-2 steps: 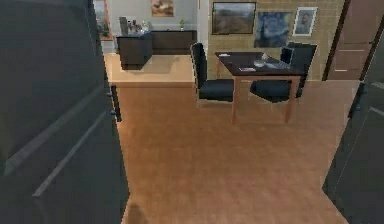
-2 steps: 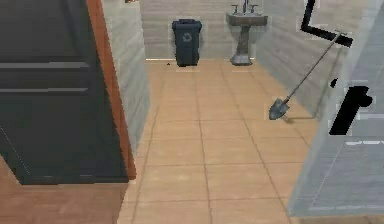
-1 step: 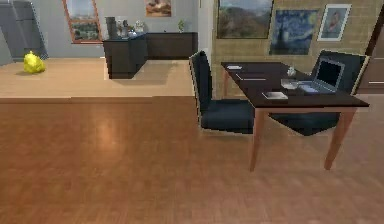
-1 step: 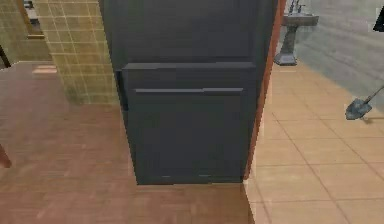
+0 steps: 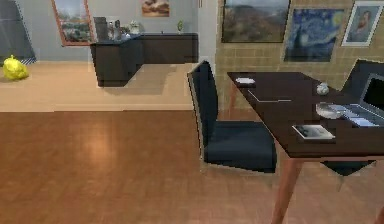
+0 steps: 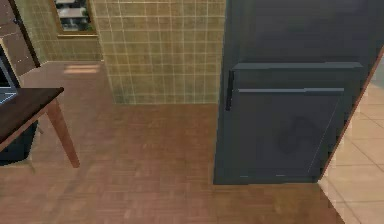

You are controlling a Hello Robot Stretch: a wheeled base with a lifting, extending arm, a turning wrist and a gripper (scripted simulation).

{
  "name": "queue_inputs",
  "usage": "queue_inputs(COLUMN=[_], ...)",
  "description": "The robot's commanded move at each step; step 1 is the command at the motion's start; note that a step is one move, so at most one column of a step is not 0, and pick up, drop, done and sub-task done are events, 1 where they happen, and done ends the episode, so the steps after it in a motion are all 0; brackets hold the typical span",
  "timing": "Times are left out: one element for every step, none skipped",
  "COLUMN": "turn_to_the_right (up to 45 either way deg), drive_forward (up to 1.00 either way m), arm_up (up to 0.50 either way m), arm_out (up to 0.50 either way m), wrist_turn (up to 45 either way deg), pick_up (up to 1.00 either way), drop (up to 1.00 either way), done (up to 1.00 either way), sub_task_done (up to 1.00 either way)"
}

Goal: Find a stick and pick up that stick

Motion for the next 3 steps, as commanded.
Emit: queue_inputs(turn_to_the_right=[-21.0, 0.0, -6.0], drive_forward=[0.00, 1.00, 0.00], arm_up=[0.00, 0.00, 0.00], arm_out=[0.00, 0.00, 0.00], wrist_turn=[0.0, 0.0, 0.0], pick_up=[0.00, 0.00, 0.00], drop=[0.00, 0.00, 0.00], done=[0.00, 0.00, 0.00], sub_task_done=[0.00, 0.00, 0.00])
